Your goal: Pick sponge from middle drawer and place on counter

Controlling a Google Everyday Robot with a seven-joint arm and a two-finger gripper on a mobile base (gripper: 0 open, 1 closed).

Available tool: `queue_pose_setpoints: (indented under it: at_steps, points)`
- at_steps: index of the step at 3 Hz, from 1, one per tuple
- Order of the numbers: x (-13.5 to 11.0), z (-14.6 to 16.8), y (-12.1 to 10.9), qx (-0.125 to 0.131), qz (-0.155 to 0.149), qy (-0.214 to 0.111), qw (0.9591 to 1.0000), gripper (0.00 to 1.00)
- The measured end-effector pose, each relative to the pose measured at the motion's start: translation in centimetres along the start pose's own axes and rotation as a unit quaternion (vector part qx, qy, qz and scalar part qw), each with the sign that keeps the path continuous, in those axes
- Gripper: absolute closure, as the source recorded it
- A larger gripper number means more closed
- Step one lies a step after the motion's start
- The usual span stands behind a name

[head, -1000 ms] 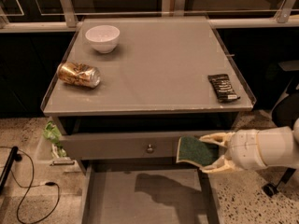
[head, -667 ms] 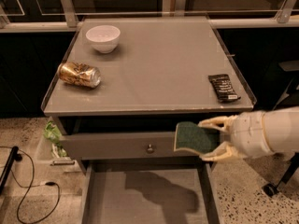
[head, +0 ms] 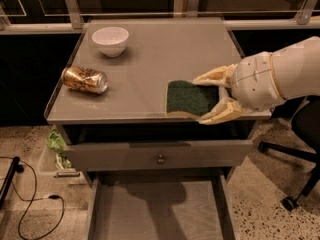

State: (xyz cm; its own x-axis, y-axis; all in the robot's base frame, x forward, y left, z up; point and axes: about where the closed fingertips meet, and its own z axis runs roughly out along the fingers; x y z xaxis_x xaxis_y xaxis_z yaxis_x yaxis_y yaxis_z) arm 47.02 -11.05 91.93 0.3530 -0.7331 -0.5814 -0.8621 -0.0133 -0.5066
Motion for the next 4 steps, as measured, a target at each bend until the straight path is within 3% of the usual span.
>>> queue_pose_setpoints:
  at_steps: [1, 2, 3, 4]
  points:
    - [0.0, 0.0, 0.0, 0.0, 0.0, 0.0, 1.0, 1.0]
    - [-0.2, 0.8, -2.1, 0.008, -0.012, -0.007, 0.9999, 1.0]
    - [0.1, 2.4, -6.2, 0.014, -0.019, -0.023, 0.9995, 1.0]
    - [0.1, 5.0, -10.2, 0.004, -0.013, -0.052, 0.9985, 1.0]
